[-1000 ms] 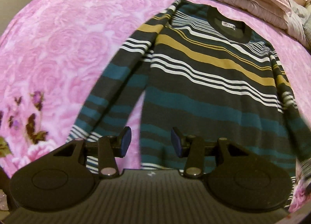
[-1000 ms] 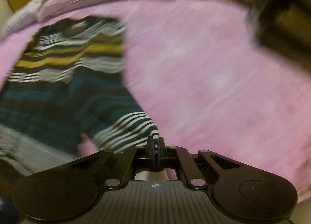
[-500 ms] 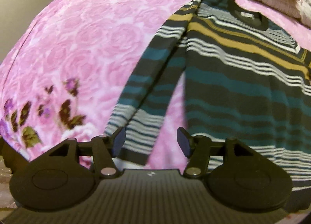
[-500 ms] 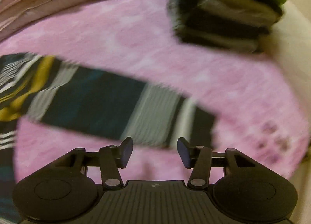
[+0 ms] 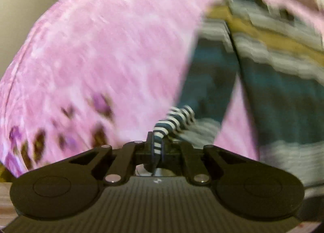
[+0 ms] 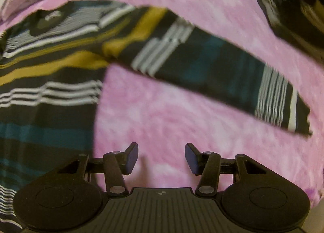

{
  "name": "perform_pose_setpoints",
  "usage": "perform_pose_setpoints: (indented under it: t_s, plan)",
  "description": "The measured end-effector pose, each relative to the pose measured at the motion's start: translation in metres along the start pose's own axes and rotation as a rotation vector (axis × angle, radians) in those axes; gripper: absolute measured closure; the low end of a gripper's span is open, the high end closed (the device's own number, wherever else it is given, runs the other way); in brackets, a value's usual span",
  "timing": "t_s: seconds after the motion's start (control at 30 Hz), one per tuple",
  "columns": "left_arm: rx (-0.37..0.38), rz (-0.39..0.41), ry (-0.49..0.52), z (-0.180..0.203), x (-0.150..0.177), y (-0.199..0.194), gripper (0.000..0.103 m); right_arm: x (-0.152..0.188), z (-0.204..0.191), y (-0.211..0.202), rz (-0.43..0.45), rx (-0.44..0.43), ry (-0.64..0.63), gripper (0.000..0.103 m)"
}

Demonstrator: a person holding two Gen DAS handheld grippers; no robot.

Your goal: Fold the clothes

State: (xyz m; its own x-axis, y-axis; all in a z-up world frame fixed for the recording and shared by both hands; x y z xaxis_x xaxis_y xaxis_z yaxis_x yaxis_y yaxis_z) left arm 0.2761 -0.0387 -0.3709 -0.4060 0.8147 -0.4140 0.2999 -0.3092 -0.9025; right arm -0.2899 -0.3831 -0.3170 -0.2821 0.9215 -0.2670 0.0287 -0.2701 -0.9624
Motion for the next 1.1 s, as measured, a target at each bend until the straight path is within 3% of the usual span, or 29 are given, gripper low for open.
perform_pose_setpoints:
  t_s: [0.2,0.27,0.37,0.4,0.47,0.57,0.67,0.8,0.87,0.93,1.03,1.1]
  plan:
    - [-0.086,0.163,-0.175,-0.123,-0.121,-0.019,0.096,-0.02,-0.02,-0.001,0.038,0.014,0.051,0.055]
    - [-0.133,0.153,-0.215,-0.158,-0.155,-0.001,0.089,-0.022,-0.032,0.001,0.047,-0.001,0.051,0.055]
    - [-0.303,0.116,-0.238,-0.188,-0.19,0.037,0.078,-0.023,-0.05,0.008,0.022,0.003,0.021,0.055]
    - [-0.359,0.097,-0.248,-0.196,-0.196,0.047,0.081,-0.023,-0.054,0.008,0.019,0.002,0.01,0.055]
    - [-0.362,0.062,-0.305,-0.201,-0.2,0.063,0.081,-0.022,-0.058,0.008,0.026,-0.002,-0.008,0.055]
    - [-0.224,0.071,-0.267,-0.166,-0.205,0.072,0.08,-0.028,-0.055,0.011,0.042,-0.003,-0.015,0.055]
    - [-0.059,0.069,-0.097,-0.099,-0.221,0.086,0.08,-0.053,-0.05,0.022,0.092,-0.013,-0.028,0.055]
    - [0.142,0.118,0.148,0.012,-0.269,0.103,0.079,-0.123,-0.06,0.033,0.241,-0.056,-0.132,0.055]
    - [0.23,0.152,0.208,0.062,-0.296,0.11,0.077,-0.164,-0.074,0.042,0.315,-0.09,-0.195,0.055]
    - [0.295,0.191,0.264,0.11,-0.323,0.119,0.071,-0.196,-0.091,0.053,0.357,-0.13,-0.252,0.055]
    - [0.333,0.238,0.374,0.166,-0.356,0.136,0.066,-0.238,-0.116,0.079,0.387,-0.167,-0.35,0.055]
    - [0.356,0.247,0.452,0.202,-0.369,0.149,0.056,-0.261,-0.13,0.096,0.4,-0.18,-0.406,0.055]
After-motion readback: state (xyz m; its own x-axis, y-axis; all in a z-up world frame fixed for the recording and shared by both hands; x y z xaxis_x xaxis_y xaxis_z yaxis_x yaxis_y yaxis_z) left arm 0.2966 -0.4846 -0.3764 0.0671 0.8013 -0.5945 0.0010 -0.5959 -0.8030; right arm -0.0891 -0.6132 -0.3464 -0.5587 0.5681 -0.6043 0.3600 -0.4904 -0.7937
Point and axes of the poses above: each gripper's, at about its wrist camera, not at the fingertips, and y roughly the way its jaws point, z to its right, x to its underside, the point moved 6 cm from there along y, roughly the way its jaws point, and after that the axes turned 3 degrees about -z, right-handed, at the moved point
